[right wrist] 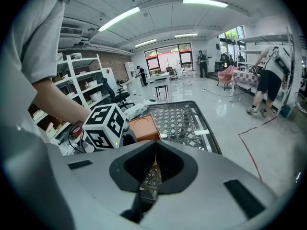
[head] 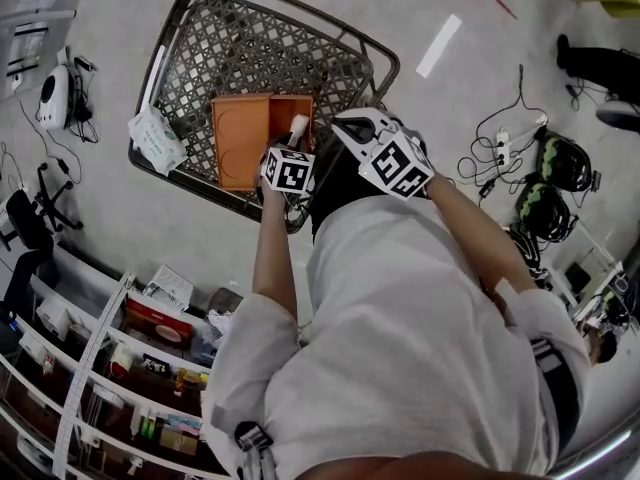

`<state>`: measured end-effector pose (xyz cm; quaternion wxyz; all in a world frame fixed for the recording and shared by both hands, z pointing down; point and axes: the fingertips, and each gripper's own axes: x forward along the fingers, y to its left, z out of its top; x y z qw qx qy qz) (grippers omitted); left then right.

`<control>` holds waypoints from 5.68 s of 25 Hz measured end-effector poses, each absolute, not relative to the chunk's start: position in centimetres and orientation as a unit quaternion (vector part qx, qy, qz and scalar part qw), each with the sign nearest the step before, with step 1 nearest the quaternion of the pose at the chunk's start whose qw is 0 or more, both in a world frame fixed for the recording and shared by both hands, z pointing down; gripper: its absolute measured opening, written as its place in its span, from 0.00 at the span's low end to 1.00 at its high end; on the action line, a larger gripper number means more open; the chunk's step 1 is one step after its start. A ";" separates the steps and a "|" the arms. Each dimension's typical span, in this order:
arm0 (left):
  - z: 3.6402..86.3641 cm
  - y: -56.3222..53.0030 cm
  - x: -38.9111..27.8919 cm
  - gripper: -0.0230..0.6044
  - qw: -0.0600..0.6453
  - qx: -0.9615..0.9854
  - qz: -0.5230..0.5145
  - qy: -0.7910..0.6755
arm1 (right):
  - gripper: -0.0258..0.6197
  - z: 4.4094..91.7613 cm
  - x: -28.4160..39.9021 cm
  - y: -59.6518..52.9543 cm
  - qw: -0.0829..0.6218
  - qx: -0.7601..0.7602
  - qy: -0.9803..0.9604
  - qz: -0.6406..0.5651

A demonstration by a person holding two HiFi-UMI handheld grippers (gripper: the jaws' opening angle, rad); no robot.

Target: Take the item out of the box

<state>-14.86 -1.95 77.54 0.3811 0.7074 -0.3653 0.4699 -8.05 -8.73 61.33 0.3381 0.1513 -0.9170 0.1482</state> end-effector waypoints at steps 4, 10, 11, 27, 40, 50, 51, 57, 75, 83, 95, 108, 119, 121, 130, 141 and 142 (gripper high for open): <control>78.2 -1.6 -14.6 0.20 0.385 0.702 0.480 -0.359 | 0.05 61.4 -7.2 -8.6 0.342 0.157 -0.914 0.150; 78.9 -1.6 -14.6 0.23 0.387 0.694 0.490 -0.358 | 0.05 61.2 -6.4 -8.8 0.340 0.166 -0.913 0.150; 79.0 -1.6 -14.7 0.23 0.388 0.692 0.491 -0.358 | 0.05 61.3 -6.3 -8.8 0.339 0.167 -0.913 0.152; 79.9 -1.9 -15.1 0.24 0.372 0.667 0.534 -0.363 | 0.05 61.3 -5.7 -8.8 0.340 0.171 -0.911 0.155; 80.5 -2.0 -15.5 0.24 0.372 0.637 0.559 -0.379 | 0.05 61.3 -4.8 -8.9 0.341 0.176 -0.910 0.157; 79.9 -1.3 -15.8 0.24 0.389 0.631 0.543 -0.395 | 0.05 61.1 -4.5 -9.0 0.339 0.168 -0.913 0.152; 79.7 -1.3 -15.8 0.24 0.388 0.631 0.542 -0.397 | 0.05 61.0 -4.5 -9.0 0.339 0.166 -0.914 0.151; 78.5 -1.5 -16.1 0.24 0.382 0.631 0.530 -0.419 | 0.05 60.8 -5.4 -8.8 0.335 0.151 -0.919 0.144; 72.4 -1.9 -16.6 0.24 0.376 0.619 0.437 -0.534 | 0.05 60.1 -7.2 -7.3 0.328 0.090 -0.933 0.120; 69.3 -0.8 -17.5 0.24 0.382 0.593 0.376 -0.601 | 0.05 59.5 -9.7 -5.8 0.317 0.029 -0.943 0.097; 63.6 1.8 -17.7 0.24 0.375 0.547 0.267 -0.699 | 0.05 57.6 -12.5 -3.2 0.305 -0.057 -0.949 0.061; 57.6 4.2 -17.1 0.24 0.334 0.474 0.162 -0.799 | 0.05 55.4 -12.6 -1.2 0.279 -0.107 -0.954 0.040; 54.5 5.4 -13.8 0.24 0.289 0.440 0.118 -0.842 | 0.05 53.7 -10.8 -2.0 0.238 -0.089 -0.966 0.053; 54.0 5.8 -13.7 0.24 0.280 0.436 0.112 -0.848 | 0.05 53.5 -10.6 -2.0 0.230 -0.086 -0.968 0.051; 52.2 7.8 -12.4 0.24 0.253 0.436 0.088 -0.859 | 0.05 51.8 -9.3 -1.4 0.208 -0.064 -0.975 0.039; 47.8 12.0 -10.7 0.24 0.197 0.458 0.053 -0.865 | 0.05 47.1 -7.2 1.2 0.152 -0.010 -0.988 -0.001; 47.2 12.5 -10.6 0.24 0.188 0.461 0.048 -0.866 | 0.05 46.6 -7.0 1.5 0.148 -0.005 -0.989 -0.005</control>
